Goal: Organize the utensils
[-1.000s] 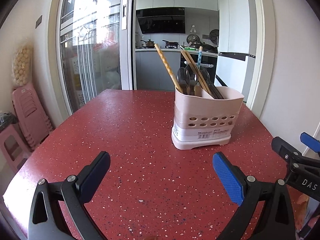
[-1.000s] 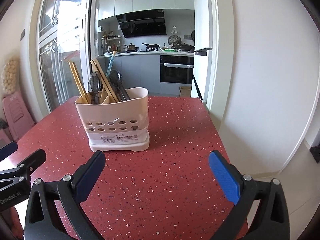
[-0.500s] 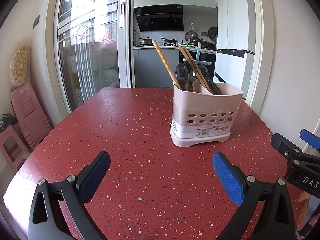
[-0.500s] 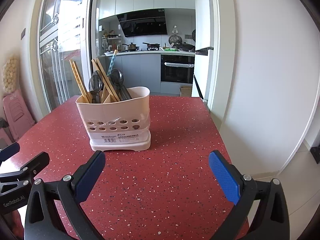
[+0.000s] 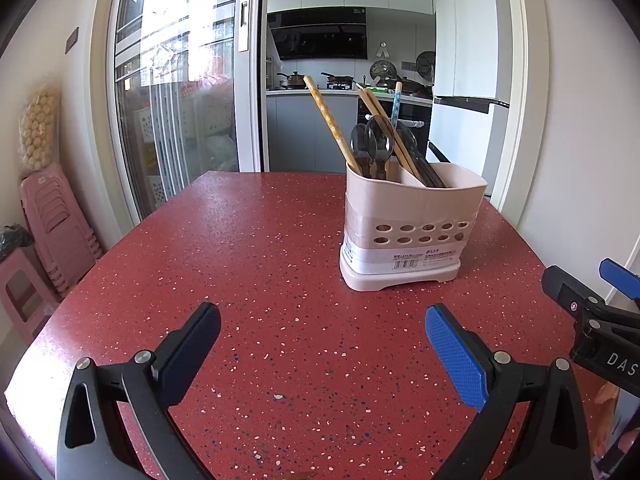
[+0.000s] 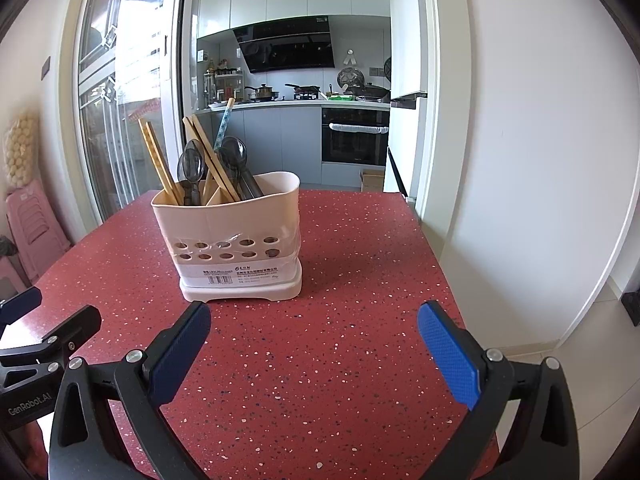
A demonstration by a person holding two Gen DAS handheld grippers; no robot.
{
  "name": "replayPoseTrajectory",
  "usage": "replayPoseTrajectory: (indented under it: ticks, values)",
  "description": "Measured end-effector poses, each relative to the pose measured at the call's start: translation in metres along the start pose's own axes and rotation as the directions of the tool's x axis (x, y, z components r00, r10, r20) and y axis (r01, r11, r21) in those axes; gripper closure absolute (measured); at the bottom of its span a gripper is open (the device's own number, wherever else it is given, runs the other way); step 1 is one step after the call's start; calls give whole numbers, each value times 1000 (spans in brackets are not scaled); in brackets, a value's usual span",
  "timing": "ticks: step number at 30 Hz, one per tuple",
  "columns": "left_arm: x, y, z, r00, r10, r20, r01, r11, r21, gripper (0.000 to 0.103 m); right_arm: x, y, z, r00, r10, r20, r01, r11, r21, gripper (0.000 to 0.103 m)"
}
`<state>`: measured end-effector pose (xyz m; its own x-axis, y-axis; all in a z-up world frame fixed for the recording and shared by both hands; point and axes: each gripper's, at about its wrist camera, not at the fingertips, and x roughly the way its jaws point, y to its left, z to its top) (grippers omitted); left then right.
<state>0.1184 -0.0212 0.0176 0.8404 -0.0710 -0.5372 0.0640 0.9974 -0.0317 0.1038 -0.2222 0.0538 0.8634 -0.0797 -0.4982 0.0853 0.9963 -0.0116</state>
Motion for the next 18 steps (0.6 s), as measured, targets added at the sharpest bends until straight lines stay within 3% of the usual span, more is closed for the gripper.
replayPoseTrajectory:
  ticks: [18]
  values:
    - [0,0,0,1000,2,-1,-2,1000,2,0,1,1,-1,1000,3,-5,-3,1000,1,0]
